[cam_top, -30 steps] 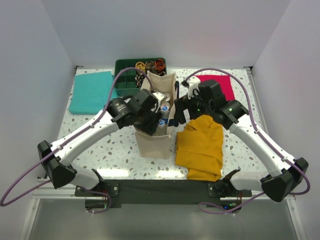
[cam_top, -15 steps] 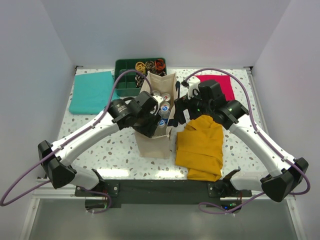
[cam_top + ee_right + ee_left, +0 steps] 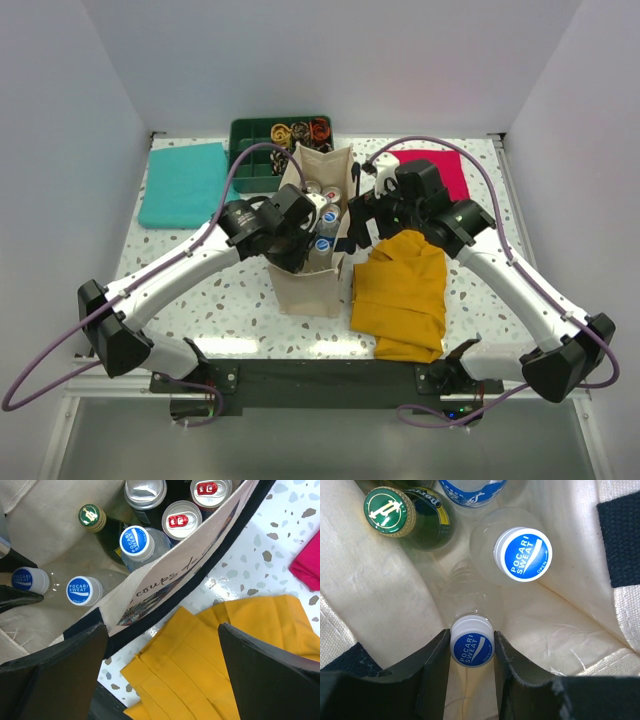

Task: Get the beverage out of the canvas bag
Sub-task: Take out the drink from the canvas bag, then place the drink at the center of the board.

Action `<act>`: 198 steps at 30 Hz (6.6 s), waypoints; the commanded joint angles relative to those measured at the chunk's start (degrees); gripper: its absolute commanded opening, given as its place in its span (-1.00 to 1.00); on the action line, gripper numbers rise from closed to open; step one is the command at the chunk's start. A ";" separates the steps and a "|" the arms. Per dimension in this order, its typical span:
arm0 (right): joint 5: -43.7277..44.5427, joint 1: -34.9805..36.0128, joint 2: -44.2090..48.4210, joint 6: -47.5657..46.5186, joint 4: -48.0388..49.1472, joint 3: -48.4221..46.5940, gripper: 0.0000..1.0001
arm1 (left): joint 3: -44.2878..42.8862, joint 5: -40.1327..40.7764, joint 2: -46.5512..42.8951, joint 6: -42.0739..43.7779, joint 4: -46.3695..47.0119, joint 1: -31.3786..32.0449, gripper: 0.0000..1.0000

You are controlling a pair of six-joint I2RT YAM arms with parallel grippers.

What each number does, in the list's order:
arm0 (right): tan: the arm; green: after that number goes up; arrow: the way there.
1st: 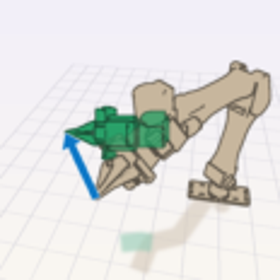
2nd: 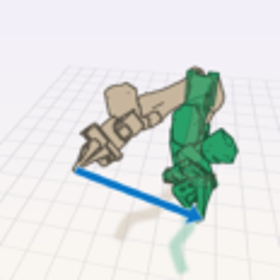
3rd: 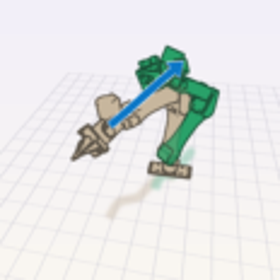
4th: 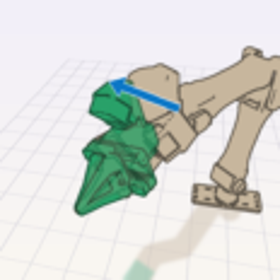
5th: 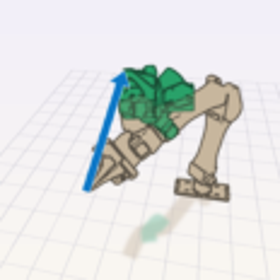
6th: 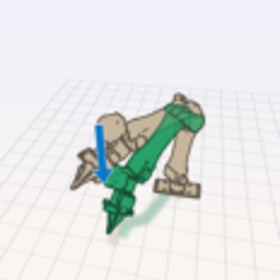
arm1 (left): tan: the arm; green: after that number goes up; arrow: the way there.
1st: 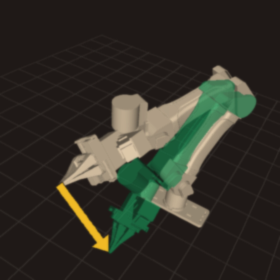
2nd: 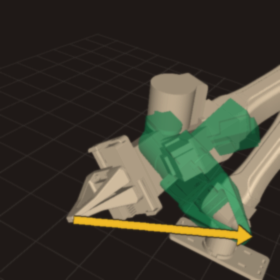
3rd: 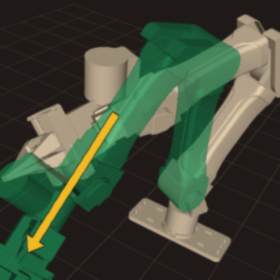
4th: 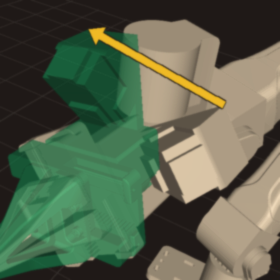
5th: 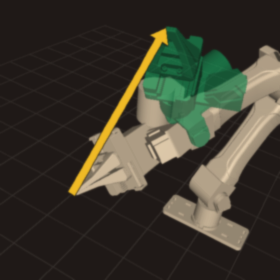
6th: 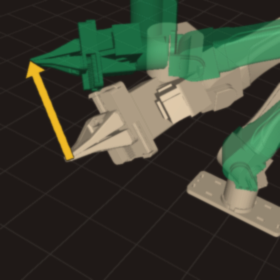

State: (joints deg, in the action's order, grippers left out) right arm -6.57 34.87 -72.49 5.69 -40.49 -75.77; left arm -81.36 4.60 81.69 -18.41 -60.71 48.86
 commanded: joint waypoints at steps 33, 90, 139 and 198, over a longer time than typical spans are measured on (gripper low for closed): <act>4.19 0.02 1.39 -0.77 1.20 -1.75 0.93 | -17.69 8.67 -0.74 2.24 -4.17 -0.08 -1.00; 2.79 0.02 17.91 8.54 26.16 18.73 0.94 | -20.24 15.26 -13.84 13.05 23.53 0.01 -1.00; 5.60 0.02 21.34 7.14 23.70 19.43 0.96 | 1.46 41.81 -24.56 20.08 46.29 -0.52 -1.00; 10.26 0.11 12.02 5.47 23.97 17.76 0.96 | 26.00 2.87 -0.75 10.42 89.71 -33.04 -1.00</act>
State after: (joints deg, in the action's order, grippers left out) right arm 3.33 34.85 -60.55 11.51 -18.39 -56.71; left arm -54.17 8.19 82.19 -8.78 12.99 16.49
